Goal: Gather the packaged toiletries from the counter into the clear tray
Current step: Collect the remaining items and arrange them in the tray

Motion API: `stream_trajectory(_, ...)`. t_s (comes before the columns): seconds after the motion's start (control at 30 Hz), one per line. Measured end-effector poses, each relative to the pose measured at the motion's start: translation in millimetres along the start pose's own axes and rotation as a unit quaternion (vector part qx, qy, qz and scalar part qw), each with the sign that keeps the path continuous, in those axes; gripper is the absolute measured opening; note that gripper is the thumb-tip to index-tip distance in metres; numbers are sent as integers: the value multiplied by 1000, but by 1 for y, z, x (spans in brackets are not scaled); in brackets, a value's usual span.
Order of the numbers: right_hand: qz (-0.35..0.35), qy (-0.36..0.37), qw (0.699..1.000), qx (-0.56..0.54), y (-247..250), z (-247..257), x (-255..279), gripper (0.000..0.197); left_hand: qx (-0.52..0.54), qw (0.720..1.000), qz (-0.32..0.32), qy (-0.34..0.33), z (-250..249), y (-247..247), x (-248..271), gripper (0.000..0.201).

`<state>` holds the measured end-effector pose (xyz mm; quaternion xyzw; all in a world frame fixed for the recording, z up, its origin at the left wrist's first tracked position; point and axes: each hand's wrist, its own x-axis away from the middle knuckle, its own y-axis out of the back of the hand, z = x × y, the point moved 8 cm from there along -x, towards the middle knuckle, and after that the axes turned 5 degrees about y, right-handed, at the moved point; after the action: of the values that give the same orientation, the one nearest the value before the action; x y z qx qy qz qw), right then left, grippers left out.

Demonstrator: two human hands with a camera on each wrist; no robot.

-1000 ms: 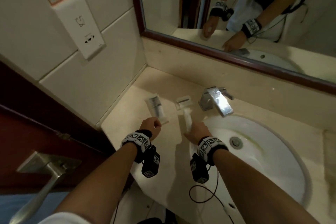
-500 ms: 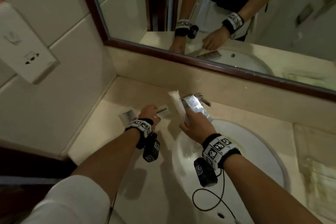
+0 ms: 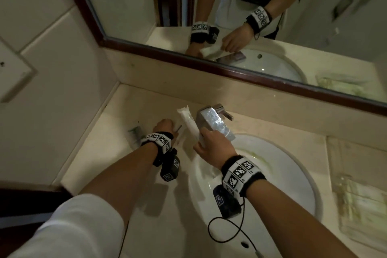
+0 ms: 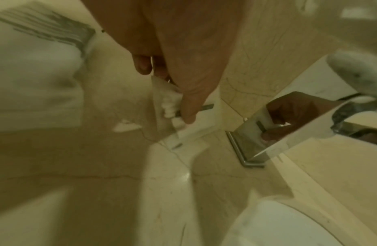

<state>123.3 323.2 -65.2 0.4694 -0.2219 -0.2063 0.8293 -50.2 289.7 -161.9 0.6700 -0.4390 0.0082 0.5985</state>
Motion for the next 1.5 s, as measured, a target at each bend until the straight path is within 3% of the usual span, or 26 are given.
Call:
stream_trajectory(0.1,-15,7,1000,-15,8,5,-1,22,45,999,29,-1,5,0,7,41)
stream_trajectory(0.3,-54,14,998,-23,25,7,10,17,98,995,20,-20,8,1,36,35)
stream_trajectory(0.4,-86,35,996,-14,36,4,23,12,137,990,20,-10,7,-5,54,47)
stream_trajectory(0.5,-114,64,991,-8,52,0,39,15,93,995,20,2,-1,-12,73,61)
stream_trajectory(0.6,-120,71,990,-5,66,-14,59,20,55,998,19,-6,-17,-18,98,52)
stream_trajectory(0.8,-97,46,994,-6,89,-62,105,16,33,999,4,-22,-54,-34,144,32)
stream_trajectory(1.17,-119,16,992,-32,134,-183,202,12,10,997,3,-80,-160,-92,205,34)
stream_trajectory(1.37,-160,-28,986,-26,152,-256,255,15,5,993,9,-118,-230,-113,242,25)
stream_trajectory(1.5,-186,-76,978,-63,165,-300,291,10,14,989,17,-146,-266,-126,256,33)
